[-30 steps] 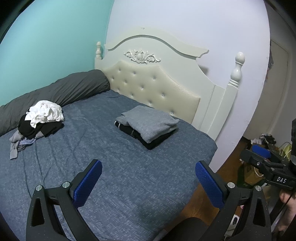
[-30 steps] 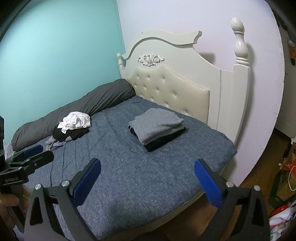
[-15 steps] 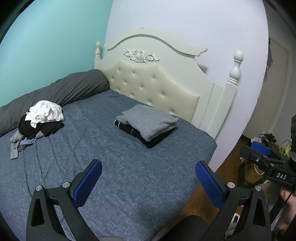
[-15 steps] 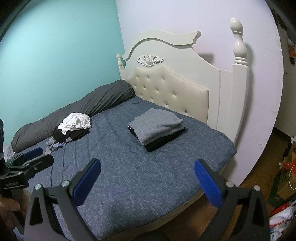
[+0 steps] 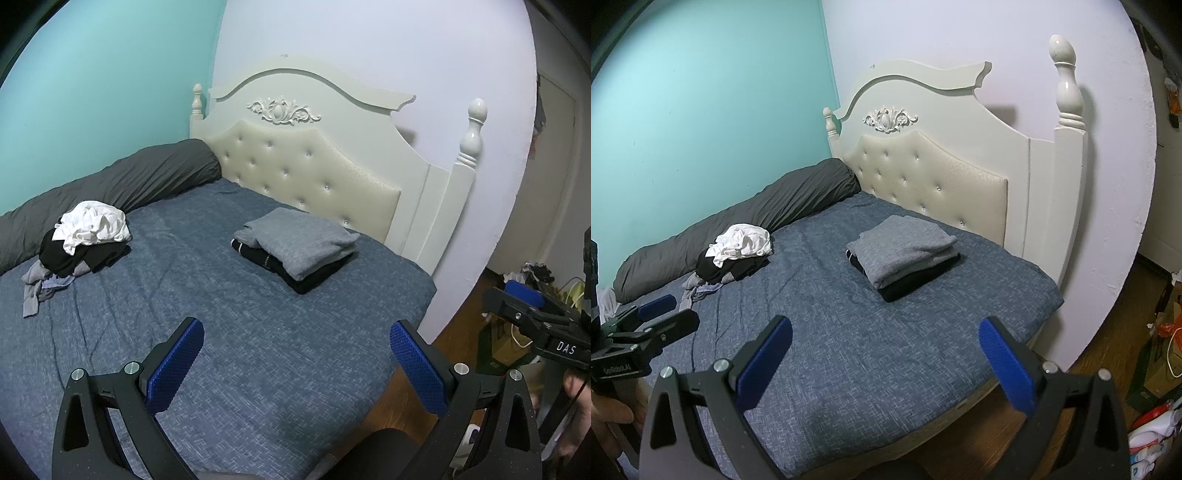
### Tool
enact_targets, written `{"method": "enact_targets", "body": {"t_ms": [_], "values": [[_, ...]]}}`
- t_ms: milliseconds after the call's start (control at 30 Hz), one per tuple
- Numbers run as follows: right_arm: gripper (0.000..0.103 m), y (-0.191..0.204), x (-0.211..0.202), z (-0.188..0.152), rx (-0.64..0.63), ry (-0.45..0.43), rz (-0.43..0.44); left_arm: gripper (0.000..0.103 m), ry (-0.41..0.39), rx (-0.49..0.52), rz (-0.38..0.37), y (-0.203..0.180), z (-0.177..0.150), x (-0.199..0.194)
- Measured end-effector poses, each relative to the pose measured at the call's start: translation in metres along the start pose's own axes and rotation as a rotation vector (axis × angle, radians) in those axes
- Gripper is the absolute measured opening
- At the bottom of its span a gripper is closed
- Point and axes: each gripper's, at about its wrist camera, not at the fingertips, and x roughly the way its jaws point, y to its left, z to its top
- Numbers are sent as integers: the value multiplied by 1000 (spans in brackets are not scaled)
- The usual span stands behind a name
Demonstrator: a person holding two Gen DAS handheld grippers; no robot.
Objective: Fold clothes
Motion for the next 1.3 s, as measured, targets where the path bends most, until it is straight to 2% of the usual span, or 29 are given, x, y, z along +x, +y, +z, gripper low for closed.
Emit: {"method": "enact_targets", "body": {"t_ms": [833,1300], "values": [[102,-1,0,-2,0,8,-7,103,11,0,-28,-4,-1,0],[102,-1,1,-5,4,16,-12,103,4,-4,-12,-3,-1,1]]}}
